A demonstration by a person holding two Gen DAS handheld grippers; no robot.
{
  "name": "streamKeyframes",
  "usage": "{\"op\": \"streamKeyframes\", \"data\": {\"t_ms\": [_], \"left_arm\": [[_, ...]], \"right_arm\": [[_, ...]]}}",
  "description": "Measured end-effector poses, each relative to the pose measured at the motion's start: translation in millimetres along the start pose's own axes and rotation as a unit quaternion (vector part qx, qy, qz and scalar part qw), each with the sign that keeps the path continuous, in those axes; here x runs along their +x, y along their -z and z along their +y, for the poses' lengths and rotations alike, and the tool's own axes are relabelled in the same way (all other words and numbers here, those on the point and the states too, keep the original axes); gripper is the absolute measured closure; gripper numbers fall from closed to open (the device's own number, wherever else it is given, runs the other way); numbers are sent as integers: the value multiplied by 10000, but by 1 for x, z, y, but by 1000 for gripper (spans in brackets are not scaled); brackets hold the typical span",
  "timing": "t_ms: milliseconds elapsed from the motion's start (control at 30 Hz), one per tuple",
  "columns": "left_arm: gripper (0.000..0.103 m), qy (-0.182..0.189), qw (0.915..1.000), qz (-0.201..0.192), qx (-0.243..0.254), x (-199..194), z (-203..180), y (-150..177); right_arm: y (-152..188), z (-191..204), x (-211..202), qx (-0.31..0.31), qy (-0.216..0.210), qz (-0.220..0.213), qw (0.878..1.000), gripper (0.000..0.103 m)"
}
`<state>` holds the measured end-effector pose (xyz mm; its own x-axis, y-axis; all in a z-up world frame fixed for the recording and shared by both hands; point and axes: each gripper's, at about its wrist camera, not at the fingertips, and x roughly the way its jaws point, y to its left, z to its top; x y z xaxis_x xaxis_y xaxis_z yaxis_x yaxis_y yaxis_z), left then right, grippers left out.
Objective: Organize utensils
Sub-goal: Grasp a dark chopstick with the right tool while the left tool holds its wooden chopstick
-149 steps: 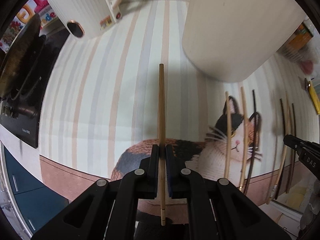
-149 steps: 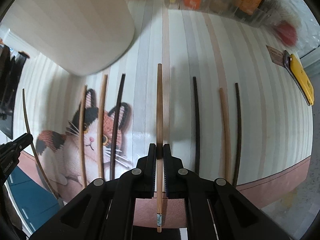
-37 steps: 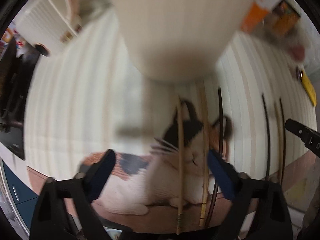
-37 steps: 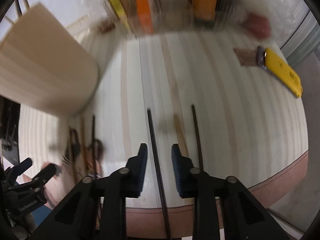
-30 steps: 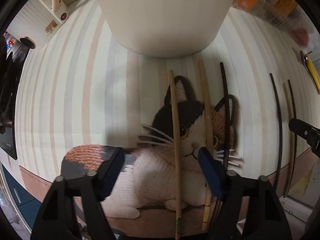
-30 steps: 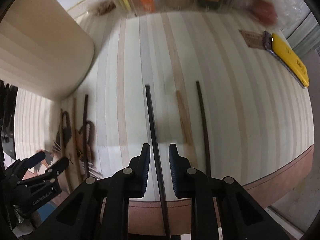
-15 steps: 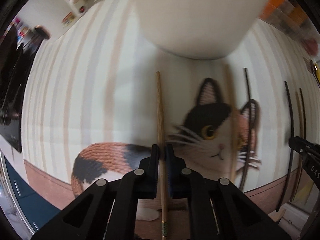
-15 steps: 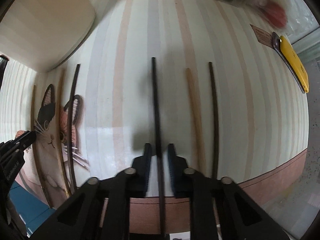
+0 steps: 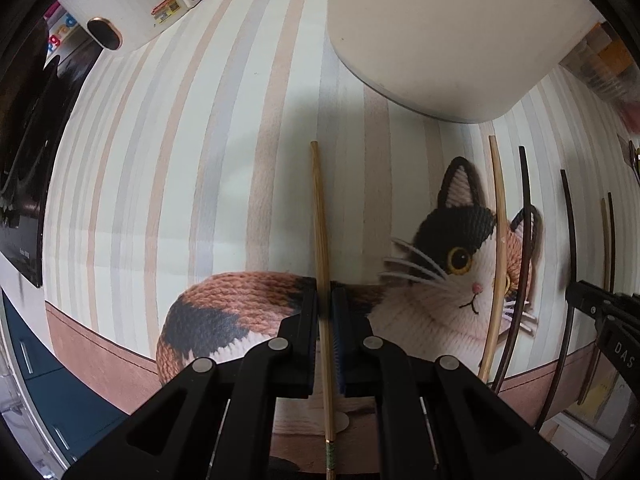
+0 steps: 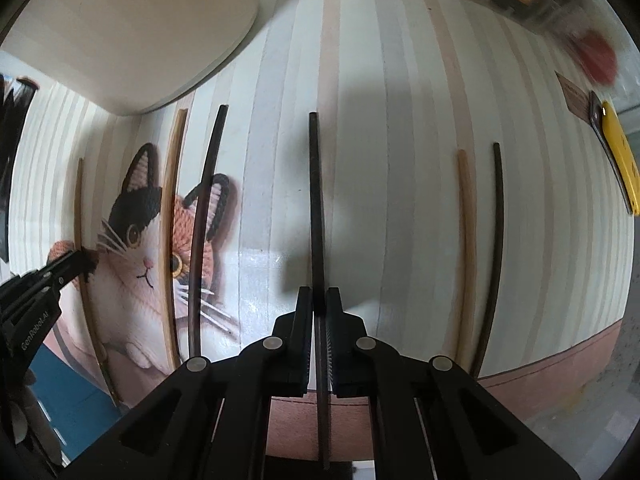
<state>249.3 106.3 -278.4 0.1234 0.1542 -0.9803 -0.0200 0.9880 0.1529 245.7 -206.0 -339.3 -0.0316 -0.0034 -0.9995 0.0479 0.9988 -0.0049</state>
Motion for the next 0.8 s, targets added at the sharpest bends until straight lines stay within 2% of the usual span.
{"op": "streamKeyframes", "data": {"t_ms": [167, 200, 300, 400, 467, 633, 733, 800], "left_arm": [[98, -82, 9999, 15, 123, 4, -5, -3], [98, -98, 9998, 21, 144, 4, -8, -6], [98, -155, 9997, 17, 200, 6, -12, -7], [98, -184, 9996, 1, 196, 0, -22, -9], [99, -156, 9998, 2, 158, 0, -23, -8], [98, -65, 9999, 15, 122, 2, -12, -7], [98, -65, 9999, 19, 129, 2, -7, -6], [98, -75, 9999, 29, 153, 3, -7, -6]], "right_arm": [[-4, 14, 1, -242, 273, -15, 9993, 95], [-19, 21, 1, -260, 302, -23, 9992, 95], [-20, 26, 2, -259, 324, -60, 9991, 95], [-23, 25, 5, -76, 174, -30, 9998, 96], [-25, 9, 0, 106, 5, 38, 9999, 97], [-31, -11, 1, 651, -474, 145, 9966, 97], [-34, -11, 1, 662, -484, 161, 9965, 97], [-37, -6, 0, 515, -326, 187, 9980, 97]]}}
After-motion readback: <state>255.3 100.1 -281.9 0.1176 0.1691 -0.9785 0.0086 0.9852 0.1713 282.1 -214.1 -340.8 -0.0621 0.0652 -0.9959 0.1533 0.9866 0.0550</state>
